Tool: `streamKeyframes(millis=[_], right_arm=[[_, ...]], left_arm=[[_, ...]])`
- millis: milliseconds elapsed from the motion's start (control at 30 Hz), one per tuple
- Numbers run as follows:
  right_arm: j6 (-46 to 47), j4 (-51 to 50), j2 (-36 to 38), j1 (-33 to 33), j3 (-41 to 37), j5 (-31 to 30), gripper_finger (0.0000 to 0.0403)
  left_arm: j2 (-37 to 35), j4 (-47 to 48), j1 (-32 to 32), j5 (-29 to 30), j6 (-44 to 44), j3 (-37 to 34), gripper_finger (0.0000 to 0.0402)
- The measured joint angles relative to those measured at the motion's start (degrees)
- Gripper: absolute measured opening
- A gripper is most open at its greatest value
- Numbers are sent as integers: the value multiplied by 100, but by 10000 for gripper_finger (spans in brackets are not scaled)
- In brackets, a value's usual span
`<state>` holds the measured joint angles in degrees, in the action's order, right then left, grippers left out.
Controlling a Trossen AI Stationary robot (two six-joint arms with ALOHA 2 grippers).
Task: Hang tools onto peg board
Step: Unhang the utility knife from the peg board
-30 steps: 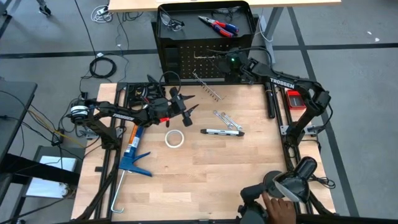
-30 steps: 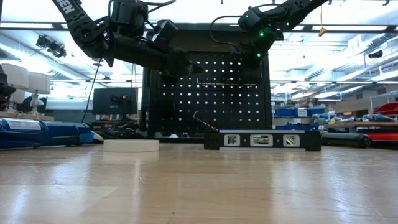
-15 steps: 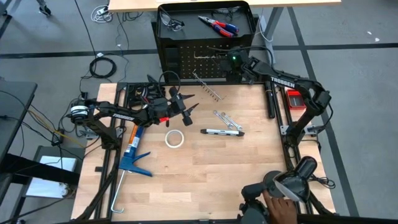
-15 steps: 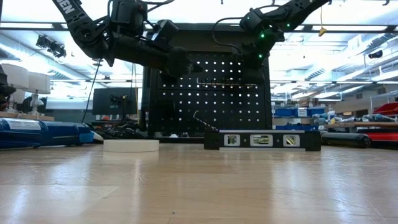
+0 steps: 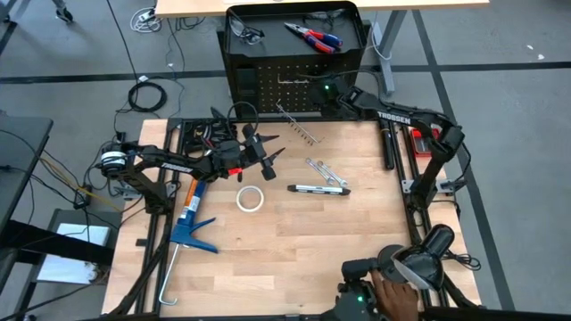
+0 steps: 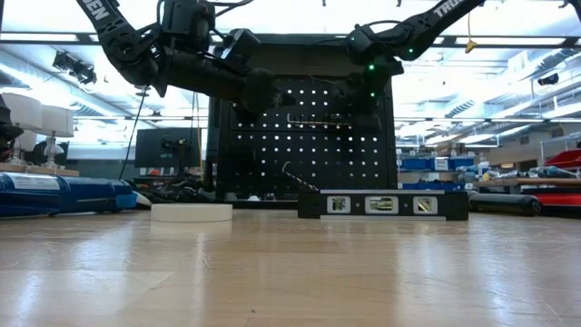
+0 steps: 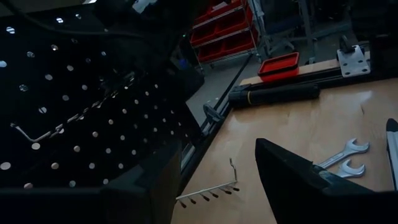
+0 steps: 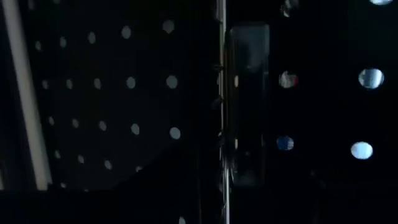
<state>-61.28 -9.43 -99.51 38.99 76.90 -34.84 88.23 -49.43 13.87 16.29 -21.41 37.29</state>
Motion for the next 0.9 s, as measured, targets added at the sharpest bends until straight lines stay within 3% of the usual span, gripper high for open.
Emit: streamKeyframes(millis=[233,567,900], right_arm=[[271,91,-46,-148,0,-304,171],[474,157,9,-301,2,-6,155],[692,99,41,-372,13,-76,85]], left_arm=[[0,78,-4,0,0,1,211],[0,105,-4,0,0,1,211],[0,107,-4,0,0,1,211]])
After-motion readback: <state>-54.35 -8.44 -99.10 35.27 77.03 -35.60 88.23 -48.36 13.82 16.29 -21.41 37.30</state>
